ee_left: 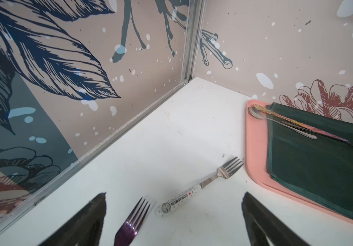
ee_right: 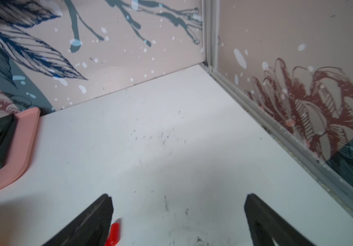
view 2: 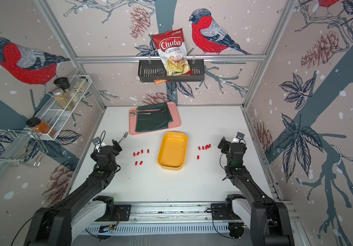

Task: Take the screw protection sleeves out of the storage box
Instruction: Reset both arms

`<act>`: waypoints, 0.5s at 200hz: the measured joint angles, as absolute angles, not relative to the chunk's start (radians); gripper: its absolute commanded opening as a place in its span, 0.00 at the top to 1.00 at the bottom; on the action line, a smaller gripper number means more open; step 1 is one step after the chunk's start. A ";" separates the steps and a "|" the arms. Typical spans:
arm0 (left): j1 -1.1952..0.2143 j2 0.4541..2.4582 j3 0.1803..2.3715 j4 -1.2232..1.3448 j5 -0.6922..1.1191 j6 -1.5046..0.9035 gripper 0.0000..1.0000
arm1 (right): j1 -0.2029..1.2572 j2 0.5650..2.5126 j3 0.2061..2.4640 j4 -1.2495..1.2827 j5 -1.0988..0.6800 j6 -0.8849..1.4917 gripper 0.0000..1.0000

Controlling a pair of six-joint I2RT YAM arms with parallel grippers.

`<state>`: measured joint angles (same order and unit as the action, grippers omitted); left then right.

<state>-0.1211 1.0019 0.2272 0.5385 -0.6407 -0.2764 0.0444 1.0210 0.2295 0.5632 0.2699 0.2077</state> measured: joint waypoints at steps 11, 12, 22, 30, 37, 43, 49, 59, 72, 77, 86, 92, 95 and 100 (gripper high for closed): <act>-0.118 1.043 0.180 0.638 -0.636 -0.235 0.02 | 0.019 1.041 0.171 0.662 0.281 0.204 0.00; -0.118 1.050 0.175 0.651 -0.635 -0.230 0.02 | 0.017 1.043 0.167 0.669 0.281 0.204 0.00; -0.110 1.116 0.149 0.741 -0.629 -0.200 0.03 | -0.006 1.085 0.133 0.755 0.279 0.200 0.00; -0.101 1.170 0.136 0.812 -0.628 -0.176 0.03 | -0.017 1.138 0.122 0.824 0.279 0.200 0.00; -0.088 1.214 0.137 0.860 -0.614 -0.160 0.04 | -0.020 1.197 0.122 0.891 0.279 0.200 0.00; -0.074 1.248 0.145 0.892 -0.585 -0.151 0.04 | -0.020 1.245 0.129 0.934 0.274 0.198 0.00; -0.062 1.287 0.156 0.936 -0.565 -0.150 0.03 | -0.020 1.296 0.146 0.966 0.262 0.184 0.00; -0.051 1.361 0.167 1.036 -0.524 -0.144 0.03 | -0.020 1.374 0.181 1.021 0.245 0.180 0.00; -0.045 1.449 0.184 1.097 -0.450 -0.121 0.03 | 0.001 1.490 0.184 1.164 0.238 0.154 0.00; -0.045 1.477 0.191 1.113 -0.422 -0.113 0.03 | 0.011 1.507 0.168 1.187 0.230 0.152 0.00; -0.045 1.512 0.199 1.150 -0.393 -0.098 0.03 | 0.012 1.499 0.155 1.184 0.228 0.149 0.00; -0.045 1.516 0.203 1.155 -0.390 -0.097 0.03 | 0.005 1.493 0.155 1.205 0.234 0.149 0.00; -0.045 1.515 0.205 1.157 -0.387 -0.098 0.02 | 0.002 1.493 0.155 1.225 0.237 0.150 0.00; -0.044 1.513 0.210 1.161 -0.379 -0.097 0.02 | 0.001 1.494 0.155 1.252 0.253 0.150 0.00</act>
